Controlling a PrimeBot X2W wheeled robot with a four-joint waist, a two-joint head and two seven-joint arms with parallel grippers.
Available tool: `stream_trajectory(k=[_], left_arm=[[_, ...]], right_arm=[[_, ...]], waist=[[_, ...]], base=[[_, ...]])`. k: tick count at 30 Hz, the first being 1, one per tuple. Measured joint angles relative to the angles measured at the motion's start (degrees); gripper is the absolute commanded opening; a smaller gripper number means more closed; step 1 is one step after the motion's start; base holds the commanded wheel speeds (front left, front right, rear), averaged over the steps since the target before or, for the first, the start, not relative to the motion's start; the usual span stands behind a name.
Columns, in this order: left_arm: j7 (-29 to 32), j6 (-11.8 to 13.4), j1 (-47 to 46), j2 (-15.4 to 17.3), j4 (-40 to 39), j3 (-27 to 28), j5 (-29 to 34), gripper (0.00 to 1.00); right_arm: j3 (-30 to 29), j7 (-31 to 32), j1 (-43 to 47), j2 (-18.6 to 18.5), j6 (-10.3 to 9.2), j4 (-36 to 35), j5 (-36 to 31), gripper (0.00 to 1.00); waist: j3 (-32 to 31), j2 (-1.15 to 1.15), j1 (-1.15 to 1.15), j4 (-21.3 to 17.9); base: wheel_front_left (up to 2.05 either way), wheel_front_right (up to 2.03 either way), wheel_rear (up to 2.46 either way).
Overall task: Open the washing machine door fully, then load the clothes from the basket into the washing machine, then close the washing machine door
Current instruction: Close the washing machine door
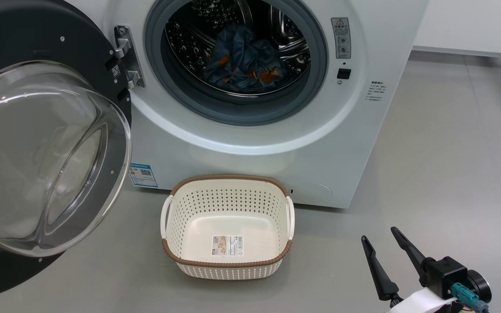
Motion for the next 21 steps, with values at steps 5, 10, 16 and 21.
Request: stream_trajectory(k=[5,10,16,21], left_arm=[[2.0,-0.8,0.2,0.2,0.0,-0.8,-0.2,0.00],[2.6,-1.3,0.6,0.3,0.3,-1.6,-0.2,0.00],[4.0,-1.5,0.6,0.2,0.8,-1.9,-0.2,0.00],[5.1,-2.0,0.9,0.1,1.3,-3.8,-0.1,0.00]], right_arm=[[0.1,0.0,0.0,-0.2,0.00,0.0,0.0,1.00],[0.1,0.0,0.0,-1.0,0.00,0.0,0.0,1.00],[0.1,0.0,0.0,-1.1,0.00,0.1,0.1,1.00],[-0.5,0.0,0.2,-1.2,0.00,0.1,0.2,1.00]], waist=[[-0.2,0.00,0.00,0.1],[-0.3,0.00,0.00,0.2],[-0.7,0.00,0.00,0.6],[-0.8,0.00,0.00,1.4]], base=[[0.00,0.00,0.00],[0.00,0.00,0.00],[0.00,0.00,0.00],[0.00,0.00,0.00]])
